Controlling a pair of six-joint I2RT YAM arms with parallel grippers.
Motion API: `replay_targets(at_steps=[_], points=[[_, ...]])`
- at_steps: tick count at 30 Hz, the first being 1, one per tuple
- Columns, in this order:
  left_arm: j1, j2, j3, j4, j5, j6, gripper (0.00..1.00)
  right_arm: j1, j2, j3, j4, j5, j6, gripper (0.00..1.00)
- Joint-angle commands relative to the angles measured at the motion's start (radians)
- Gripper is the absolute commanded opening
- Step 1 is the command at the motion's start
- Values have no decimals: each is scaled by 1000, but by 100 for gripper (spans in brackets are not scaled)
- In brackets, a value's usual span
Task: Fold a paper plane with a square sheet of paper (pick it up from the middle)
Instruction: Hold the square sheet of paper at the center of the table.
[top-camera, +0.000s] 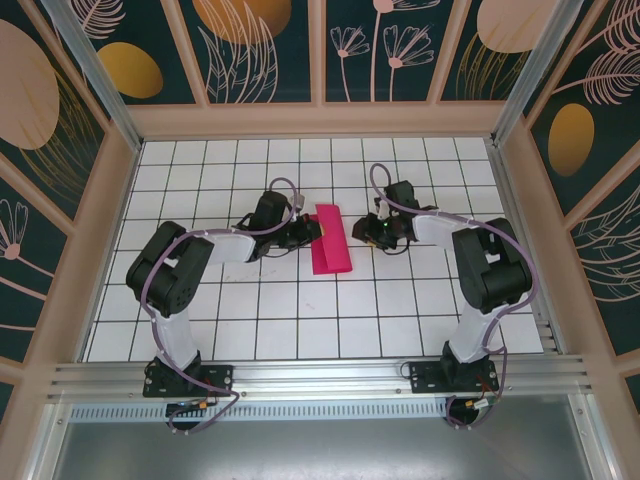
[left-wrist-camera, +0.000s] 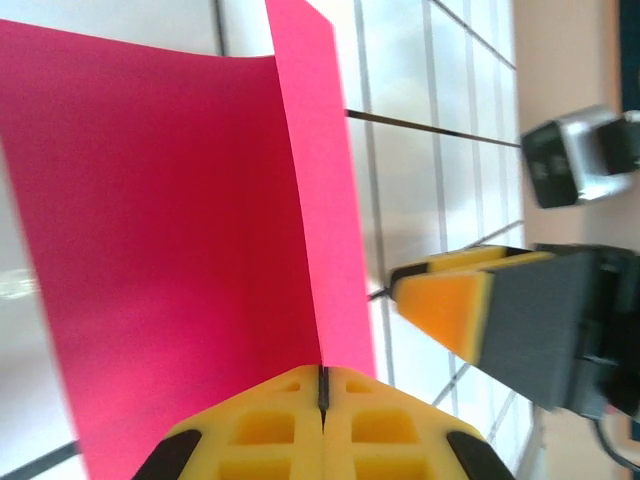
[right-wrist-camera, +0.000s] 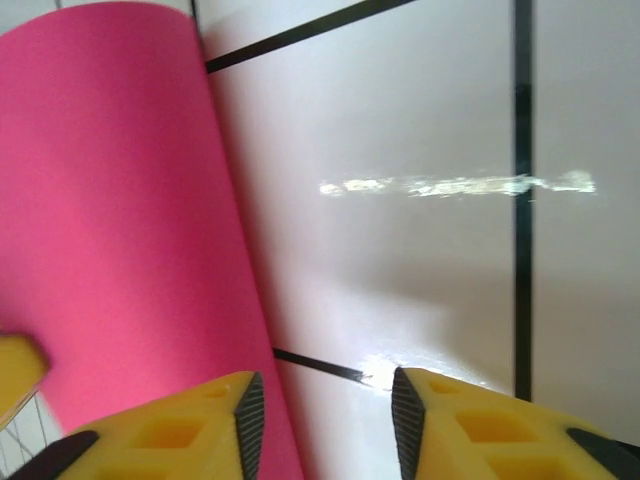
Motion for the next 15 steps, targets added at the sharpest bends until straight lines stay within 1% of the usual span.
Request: replay_targets(at_steps=[1,3,5,11,15], points=[[-3,34,63,-155,-82,94,0,15,-28,-3,25,-57,-47,47],[-3,46,80,-191,-109,108,0,33,-8,23,1,-37,-70,52],[-3,58,94,-215,-123,119,0,47,19,48,-16,-25,-85,54],[-3,71,120,-271,-152,138,0,82,77,114,-31,-34,-102,58],[-3,76,123,-271,-150,135,0,99,122,160,-59,-29,-112,60]])
